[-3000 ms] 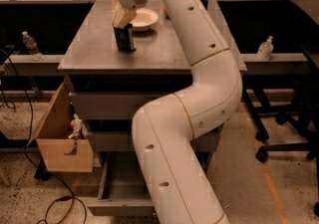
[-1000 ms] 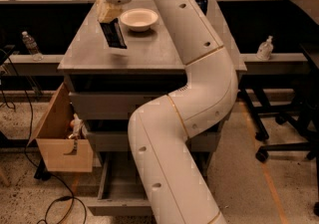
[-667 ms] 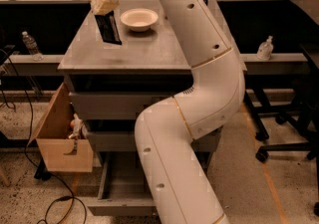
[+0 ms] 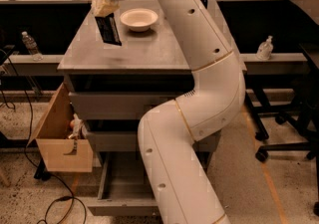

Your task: Place rxbar blueberry into bottom drawer

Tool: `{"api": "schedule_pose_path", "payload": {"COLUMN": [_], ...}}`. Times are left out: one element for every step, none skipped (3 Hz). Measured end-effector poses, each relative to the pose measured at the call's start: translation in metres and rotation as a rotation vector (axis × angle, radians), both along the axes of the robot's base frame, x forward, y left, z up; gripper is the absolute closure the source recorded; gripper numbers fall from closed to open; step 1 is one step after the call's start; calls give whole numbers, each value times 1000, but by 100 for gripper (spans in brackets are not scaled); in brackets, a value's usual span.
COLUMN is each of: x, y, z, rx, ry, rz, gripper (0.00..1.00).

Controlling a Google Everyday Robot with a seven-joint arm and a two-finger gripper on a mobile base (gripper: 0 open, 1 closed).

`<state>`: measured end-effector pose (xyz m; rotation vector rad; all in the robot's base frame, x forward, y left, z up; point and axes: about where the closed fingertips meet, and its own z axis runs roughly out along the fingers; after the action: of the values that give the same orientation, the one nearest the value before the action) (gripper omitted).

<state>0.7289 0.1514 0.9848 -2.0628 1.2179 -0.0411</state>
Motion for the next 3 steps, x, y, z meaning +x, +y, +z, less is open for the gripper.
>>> {"api": "schedule_pose_path", "payload": {"x": [-5,-19,-31], "y": [-8,-16,-22], "z": [-9,-14,-13], "rx": [11,25,32], "ry": [8,13,5], "rz": [-27,-50,-64], "gripper": [100,100,100]}}
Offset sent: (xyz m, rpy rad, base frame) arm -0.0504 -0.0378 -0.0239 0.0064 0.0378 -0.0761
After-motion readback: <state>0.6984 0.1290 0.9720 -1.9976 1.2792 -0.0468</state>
